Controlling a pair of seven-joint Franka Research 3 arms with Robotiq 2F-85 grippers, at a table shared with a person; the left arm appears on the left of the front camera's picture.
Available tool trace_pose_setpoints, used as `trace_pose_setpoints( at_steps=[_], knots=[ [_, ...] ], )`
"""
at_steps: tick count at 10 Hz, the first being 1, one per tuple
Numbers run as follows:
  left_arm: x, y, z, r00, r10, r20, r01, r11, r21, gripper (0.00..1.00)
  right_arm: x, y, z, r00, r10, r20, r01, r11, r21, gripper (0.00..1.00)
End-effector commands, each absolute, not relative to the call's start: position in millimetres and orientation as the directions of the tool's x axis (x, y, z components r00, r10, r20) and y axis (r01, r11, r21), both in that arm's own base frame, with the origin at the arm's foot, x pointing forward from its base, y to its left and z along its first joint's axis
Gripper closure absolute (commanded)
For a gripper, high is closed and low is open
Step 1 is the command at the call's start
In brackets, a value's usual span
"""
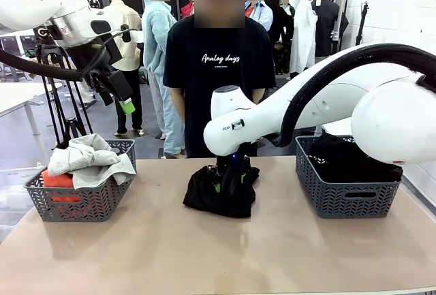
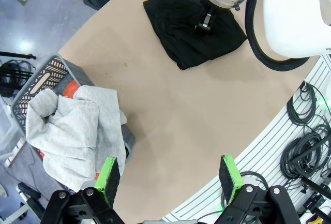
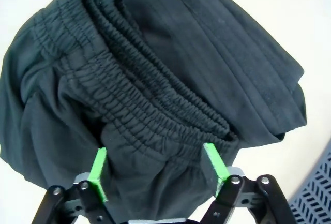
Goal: Sort the tops and bottoms.
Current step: Lift clothes from the center of the table with your right hand.
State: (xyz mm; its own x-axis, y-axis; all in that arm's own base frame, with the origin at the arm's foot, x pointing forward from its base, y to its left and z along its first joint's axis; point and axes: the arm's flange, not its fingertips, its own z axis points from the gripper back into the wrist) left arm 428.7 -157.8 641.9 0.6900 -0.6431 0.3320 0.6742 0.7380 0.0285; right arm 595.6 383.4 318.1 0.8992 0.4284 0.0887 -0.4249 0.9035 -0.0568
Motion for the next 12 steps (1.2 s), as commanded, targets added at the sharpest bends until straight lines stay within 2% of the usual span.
trace_pose_setpoints(
  at_steps=[1,3,4,9,12],
  knots=[
    [428.1,-157.0,643.1,0.690,-0.643,0.334,0.674,0.739,0.030,0.00,598.2,382.9,316.4,0.893,0.444,0.068,-0.441,0.896,-0.060,0.49],
    [428.1,-157.0,643.1,0.690,-0.643,0.334,0.674,0.739,0.030,0.00,598.0,383.6,316.9,0.894,0.444,0.063,-0.440,0.896,-0.062,0.86],
    [428.1,-157.0,643.1,0.690,-0.643,0.334,0.674,0.739,0.030,0.00,598.4,383.1,316.5,0.896,0.440,0.055,-0.437,0.897,-0.061,1.00],
    [428.1,-157.0,643.1,0.690,-0.643,0.334,0.674,0.739,0.030,0.00,600.4,377.5,308.8,0.904,0.428,0.021,-0.427,0.903,-0.049,1.00],
    [428.1,-157.0,643.1,0.690,-0.643,0.334,0.674,0.739,0.030,0.00,589.9,386.4,319.7,0.890,0.454,0.044,-0.450,0.890,-0.072,1.00]
  ],
)
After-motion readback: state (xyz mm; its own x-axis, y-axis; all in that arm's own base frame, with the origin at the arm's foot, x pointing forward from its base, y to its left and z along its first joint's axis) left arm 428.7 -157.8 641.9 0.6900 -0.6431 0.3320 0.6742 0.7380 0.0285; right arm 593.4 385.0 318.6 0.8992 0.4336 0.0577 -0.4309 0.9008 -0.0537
